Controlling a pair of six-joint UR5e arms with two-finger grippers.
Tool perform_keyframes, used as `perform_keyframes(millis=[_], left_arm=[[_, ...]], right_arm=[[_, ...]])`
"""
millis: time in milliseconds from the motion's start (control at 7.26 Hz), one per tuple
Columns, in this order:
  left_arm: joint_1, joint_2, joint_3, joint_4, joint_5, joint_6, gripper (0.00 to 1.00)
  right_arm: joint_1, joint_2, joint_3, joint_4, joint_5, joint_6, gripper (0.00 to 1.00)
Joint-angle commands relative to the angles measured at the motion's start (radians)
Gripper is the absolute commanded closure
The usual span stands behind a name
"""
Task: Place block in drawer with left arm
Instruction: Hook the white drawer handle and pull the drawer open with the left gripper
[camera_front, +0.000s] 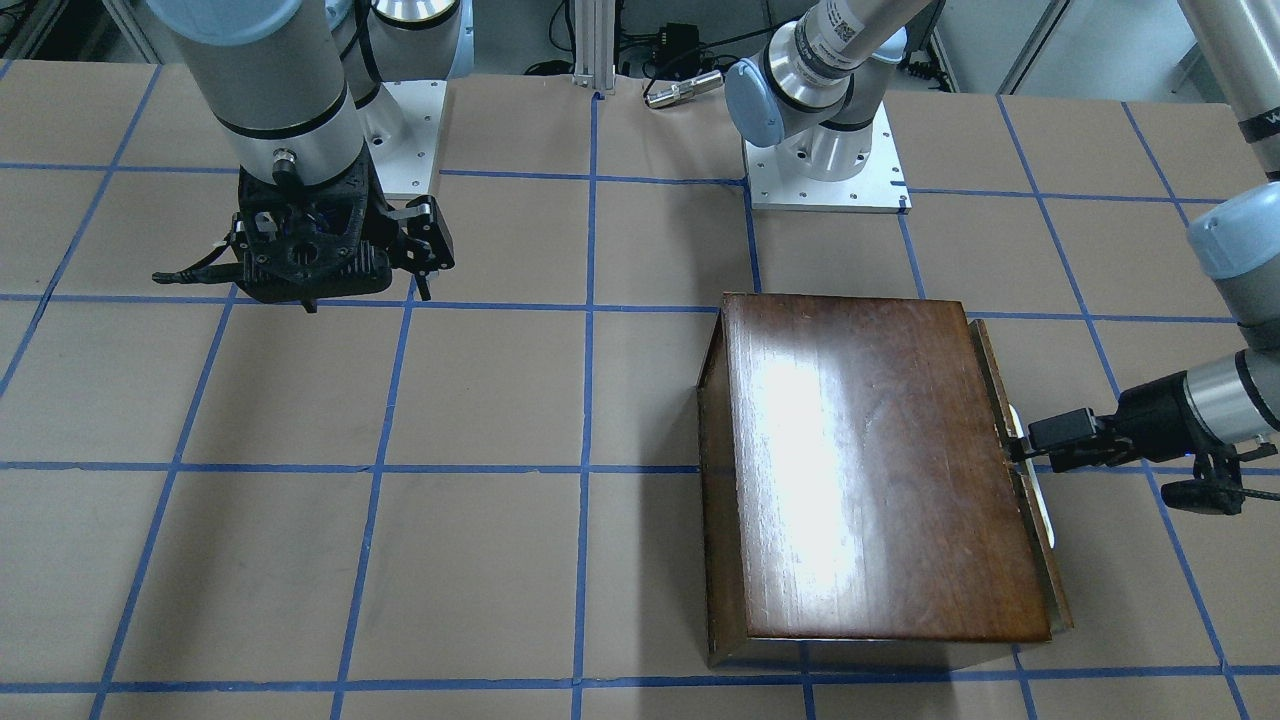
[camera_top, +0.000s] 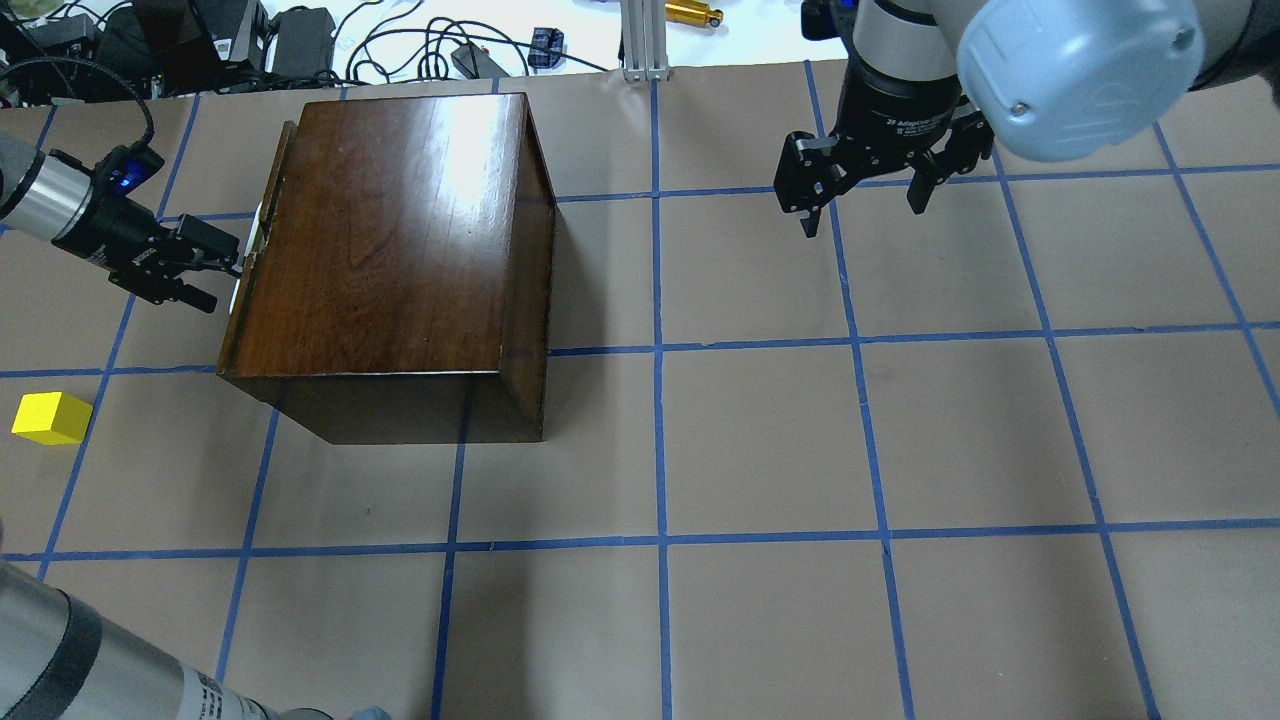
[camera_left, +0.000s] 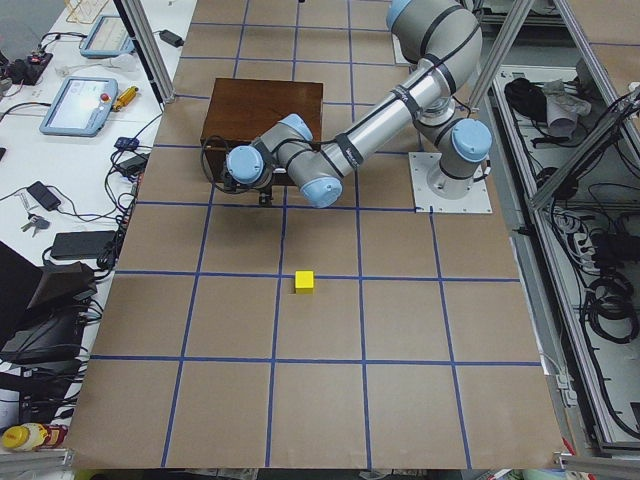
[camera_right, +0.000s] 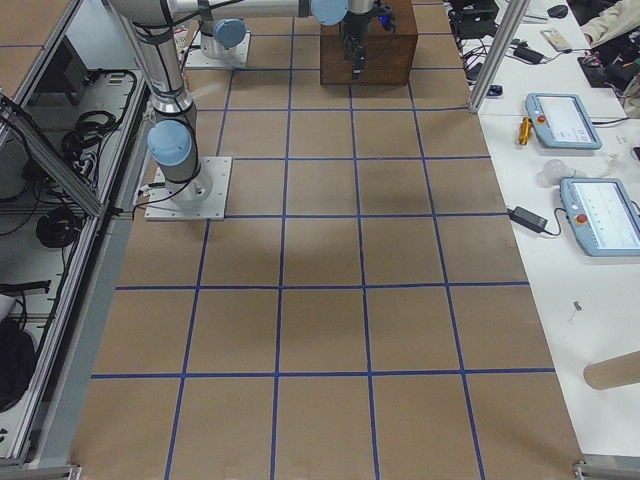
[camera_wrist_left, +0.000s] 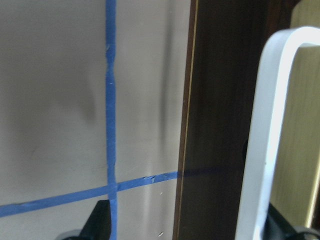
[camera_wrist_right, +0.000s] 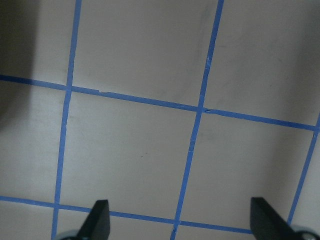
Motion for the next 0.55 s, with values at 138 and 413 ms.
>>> perform_keyframes(millis=[138,413], left_arm=[[0.040,0.001,0.001,0.001,0.029,0.020,0.00],[0.064,0.002,0.002,0.001,0.056,0.032,0.00]], right_arm=[[0.000,0.000,0.000,0.000,0.000,-0.001,0.00],[0.000,0.000,0.000,0.000,0.000,-0.001,0.00]])
